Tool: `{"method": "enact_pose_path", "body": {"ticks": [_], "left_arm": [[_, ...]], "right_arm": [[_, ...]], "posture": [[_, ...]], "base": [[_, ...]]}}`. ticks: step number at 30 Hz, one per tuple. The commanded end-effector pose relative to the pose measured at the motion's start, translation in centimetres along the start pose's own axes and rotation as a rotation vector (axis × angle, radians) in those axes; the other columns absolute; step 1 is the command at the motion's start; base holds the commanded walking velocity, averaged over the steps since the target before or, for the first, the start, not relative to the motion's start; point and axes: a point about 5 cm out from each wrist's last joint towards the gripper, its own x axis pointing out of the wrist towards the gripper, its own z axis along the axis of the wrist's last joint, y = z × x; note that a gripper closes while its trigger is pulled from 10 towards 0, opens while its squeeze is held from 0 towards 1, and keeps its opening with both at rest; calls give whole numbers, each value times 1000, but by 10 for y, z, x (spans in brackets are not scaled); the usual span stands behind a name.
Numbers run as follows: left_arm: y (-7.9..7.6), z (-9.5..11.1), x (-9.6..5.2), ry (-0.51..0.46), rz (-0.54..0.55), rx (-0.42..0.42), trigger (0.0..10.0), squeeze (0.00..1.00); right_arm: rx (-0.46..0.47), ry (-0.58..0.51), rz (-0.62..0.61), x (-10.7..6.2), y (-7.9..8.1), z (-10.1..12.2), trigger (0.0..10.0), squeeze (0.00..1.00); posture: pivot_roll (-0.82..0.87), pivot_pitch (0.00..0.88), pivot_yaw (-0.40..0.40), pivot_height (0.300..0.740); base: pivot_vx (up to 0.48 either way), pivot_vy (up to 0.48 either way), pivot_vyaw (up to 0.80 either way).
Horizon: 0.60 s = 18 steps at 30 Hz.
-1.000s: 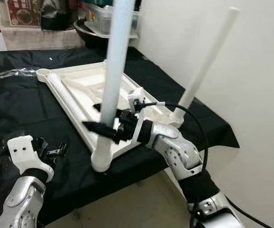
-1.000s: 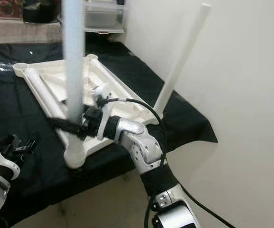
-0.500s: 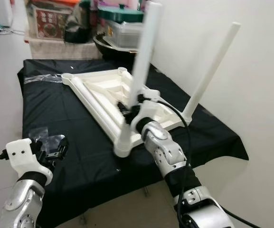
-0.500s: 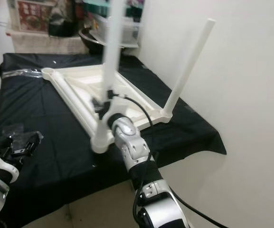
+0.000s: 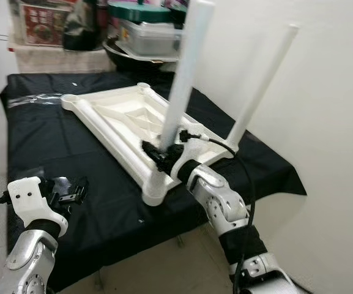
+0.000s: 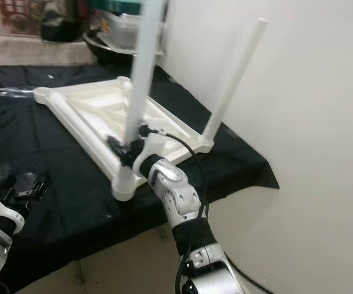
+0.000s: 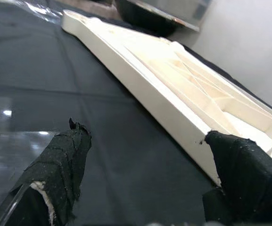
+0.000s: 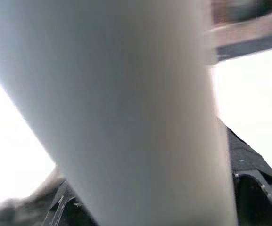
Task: Building children table
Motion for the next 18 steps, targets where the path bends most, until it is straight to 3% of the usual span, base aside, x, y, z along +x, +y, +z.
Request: {"method": "enact_pose_path", "body": {"ticks": [1, 2, 5, 7, 8, 9, 11, 12, 13, 14, 15, 16, 18], "left_arm": [[-1, -2, 1, 2, -9, -5, 10000, 0], [-2, -2, 1, -1, -8, -7, 10000, 0], [-3, -2, 1, -2, -7, -7, 10000, 0], [-3, -1, 1, -4, -6, -10, 10000, 0], [-3, -1, 1, -5, -7, -11, 10000, 0], [-2, -1, 1, -5, -8, -13, 10000, 0], [-2, -1, 1, -5, -10, -14, 10000, 0], [-2, -1, 1, -5, -11, -15, 10000, 0], [-2, -1, 1, -5, -11, -15, 10000, 0], [-2, 0, 1, -5, -12, -16, 10000, 0], [-2, 0, 2, -5, -13, -17, 10000, 0], [-2, 0, 2, -6, -14, -17, 10000, 0], [-2, 0, 2, -6, -14, -17, 10000, 0]], "right_arm": [[24, -15, 208, 5, 19, 7, 10000, 0], [73, 19, 463, -4, 41, 5, 10000, 0], [77, 38, 530, -9, 50, 2, 10000, 0], [63, 62, 616, -16, 66, -11, 10000, 0], [76, 62, 599, -15, 68, -15, 3412, 0], [82, 50, 511, -9, 64, -20, 0, 0], [87, 43, 443, -4, 60, -22, 0, 0], [52, 70, 213, 5, 42, -30, 0, 0], [52, 70, 213, 5, 42, -30, 0, 0], [29, 103, -14, 9, 22, -36, 0, 0], [13, 127, -157, 10, 10, -40, 0, 0], [-6, 177, -461, -2, -20, -46, 0, 0], [-6, 177, -461, -2, -20, -46, 0, 0]], "posture": [[234, 0, -197, 740], [245, 0, -204, 740], [245, 0, -204, 740], [246, 0, -203, 740], [244, 0, -202, 740], [238, 0, -199, 740], [238, 0, -199, 740], [236, 0, -198, 740], [236, 0, -198, 740], [230, 0, -194, 740], [230, 0, -194, 740], [225, 0, -193, 740], [225, 0, -193, 740]], "base": [[0, 0, 0], [0, 0, 0], [0, 0, 0], [0, 0, 0], [0, 0, 0], [0, 0, 0], [0, 0, 0], [0, 0, 0], [0, 0, 0], [0, 0, 0], [0, 0, 0], [0, 0, 0], [0, 0, 0]]}}
